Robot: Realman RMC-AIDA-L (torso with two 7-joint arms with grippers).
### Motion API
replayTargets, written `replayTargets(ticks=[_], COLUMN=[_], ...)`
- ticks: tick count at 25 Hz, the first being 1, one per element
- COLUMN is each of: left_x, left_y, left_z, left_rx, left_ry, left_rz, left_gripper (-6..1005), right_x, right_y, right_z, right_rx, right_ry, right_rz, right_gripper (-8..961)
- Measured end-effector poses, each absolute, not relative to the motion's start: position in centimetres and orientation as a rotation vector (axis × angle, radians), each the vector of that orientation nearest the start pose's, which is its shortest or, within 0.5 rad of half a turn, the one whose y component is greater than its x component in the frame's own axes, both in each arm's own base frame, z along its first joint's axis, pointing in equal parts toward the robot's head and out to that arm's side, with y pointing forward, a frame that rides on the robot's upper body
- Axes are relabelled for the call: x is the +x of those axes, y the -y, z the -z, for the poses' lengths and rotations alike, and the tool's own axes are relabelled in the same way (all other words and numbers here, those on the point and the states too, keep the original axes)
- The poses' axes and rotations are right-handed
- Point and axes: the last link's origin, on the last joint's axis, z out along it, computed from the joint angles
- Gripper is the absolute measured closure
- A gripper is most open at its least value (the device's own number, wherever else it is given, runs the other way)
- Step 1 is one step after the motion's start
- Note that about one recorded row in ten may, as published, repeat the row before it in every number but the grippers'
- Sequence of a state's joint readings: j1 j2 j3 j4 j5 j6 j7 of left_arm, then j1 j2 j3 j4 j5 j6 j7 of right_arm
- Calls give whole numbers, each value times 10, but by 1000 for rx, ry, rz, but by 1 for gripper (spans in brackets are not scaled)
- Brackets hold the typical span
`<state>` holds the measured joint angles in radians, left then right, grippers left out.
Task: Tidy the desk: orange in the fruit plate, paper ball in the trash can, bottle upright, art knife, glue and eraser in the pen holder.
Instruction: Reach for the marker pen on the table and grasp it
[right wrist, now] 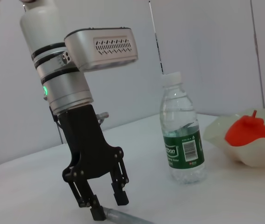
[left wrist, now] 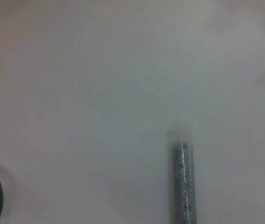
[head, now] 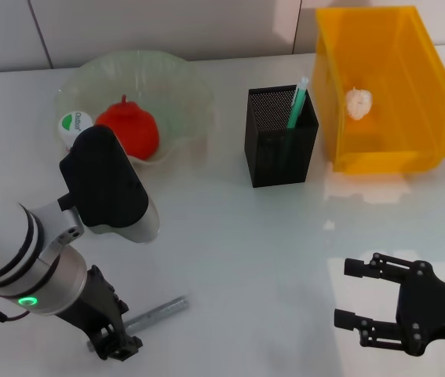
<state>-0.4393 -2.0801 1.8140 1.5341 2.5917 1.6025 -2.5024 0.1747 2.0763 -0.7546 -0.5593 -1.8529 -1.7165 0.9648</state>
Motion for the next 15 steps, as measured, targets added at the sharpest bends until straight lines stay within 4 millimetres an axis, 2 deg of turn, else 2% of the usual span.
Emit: replayTargets(ticks=[15], left_x=[-181], left_y=[-280], left_z=[56], left_rx=[-2831], left_ry=[509], left_rz=[-836], left_gripper=[508], right_x=[330], right_y=[-206], right_z=[11], right_rx=[-2645], right_ry=[-527], right_rz=[-834], right_gripper=[220])
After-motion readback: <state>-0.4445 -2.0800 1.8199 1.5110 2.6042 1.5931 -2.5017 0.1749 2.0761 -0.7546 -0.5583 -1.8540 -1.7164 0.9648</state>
